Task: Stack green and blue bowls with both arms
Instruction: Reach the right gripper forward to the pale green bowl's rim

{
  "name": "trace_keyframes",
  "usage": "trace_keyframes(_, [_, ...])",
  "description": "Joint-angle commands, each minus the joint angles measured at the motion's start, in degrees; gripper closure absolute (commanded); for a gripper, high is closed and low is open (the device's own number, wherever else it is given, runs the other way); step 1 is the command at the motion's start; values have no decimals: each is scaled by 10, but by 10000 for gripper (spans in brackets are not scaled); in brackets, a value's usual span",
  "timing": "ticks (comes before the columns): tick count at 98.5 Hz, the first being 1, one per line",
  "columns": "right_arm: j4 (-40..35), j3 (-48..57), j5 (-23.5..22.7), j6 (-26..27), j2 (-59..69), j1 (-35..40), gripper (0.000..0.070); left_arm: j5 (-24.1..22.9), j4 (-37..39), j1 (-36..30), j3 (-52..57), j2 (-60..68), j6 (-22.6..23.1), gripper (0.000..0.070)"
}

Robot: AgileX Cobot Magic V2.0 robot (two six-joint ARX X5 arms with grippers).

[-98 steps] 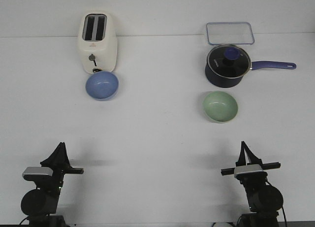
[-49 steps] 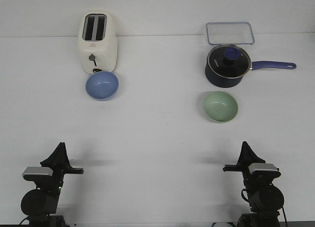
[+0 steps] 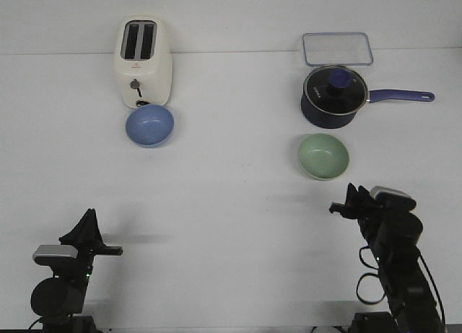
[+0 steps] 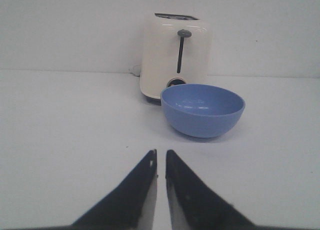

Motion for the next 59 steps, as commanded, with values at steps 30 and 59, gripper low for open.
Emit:
trace_keyframes(30, [-5, 197, -10, -62, 331, -26, 260, 2, 7, 0, -11, -1, 3, 685])
trace_keyframes(59, [-73, 336, -9, -73, 530, -42, 279, 2, 7, 0, -11, -1, 3, 685])
